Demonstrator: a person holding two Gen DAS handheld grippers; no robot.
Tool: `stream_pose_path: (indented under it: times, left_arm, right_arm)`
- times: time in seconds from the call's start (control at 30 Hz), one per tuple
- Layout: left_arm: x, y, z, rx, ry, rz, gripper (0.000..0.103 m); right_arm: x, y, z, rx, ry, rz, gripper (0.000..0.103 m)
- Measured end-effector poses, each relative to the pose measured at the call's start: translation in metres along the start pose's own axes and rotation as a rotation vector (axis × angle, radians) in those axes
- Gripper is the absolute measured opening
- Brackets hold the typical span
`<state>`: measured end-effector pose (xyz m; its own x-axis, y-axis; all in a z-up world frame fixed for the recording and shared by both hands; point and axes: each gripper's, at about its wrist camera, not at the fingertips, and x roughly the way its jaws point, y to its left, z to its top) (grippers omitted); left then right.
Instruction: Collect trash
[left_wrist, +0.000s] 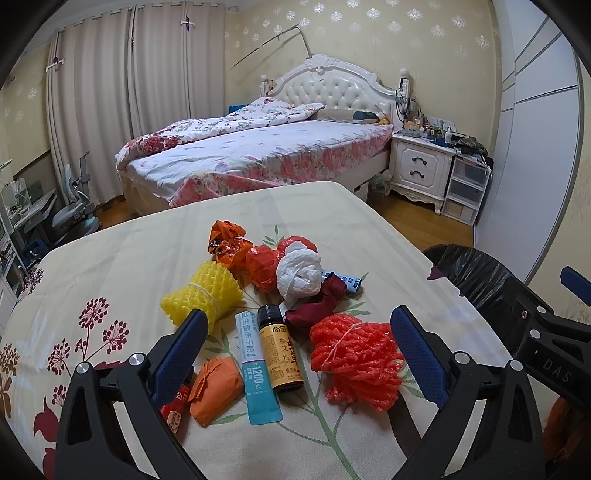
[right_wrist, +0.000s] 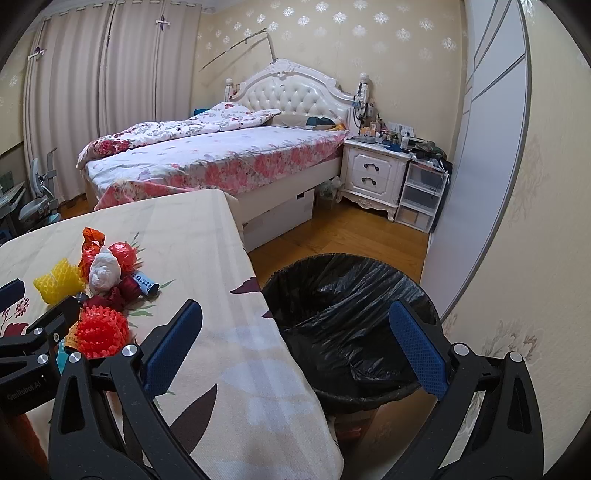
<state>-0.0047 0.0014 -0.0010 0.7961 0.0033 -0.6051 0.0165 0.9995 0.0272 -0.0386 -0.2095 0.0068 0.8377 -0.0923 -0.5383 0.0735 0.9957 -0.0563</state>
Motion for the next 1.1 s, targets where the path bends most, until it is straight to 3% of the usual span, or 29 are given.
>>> stream_pose_path:
  times: [1.1]
  left_arm:
    - [0.0024,-0.0027,-0.0053,0.003,0.005,-0.004,0.096]
  right_arm:
    - [0.0005,-0.0004,-0.0052,0.002,0.008,0.004,0.099]
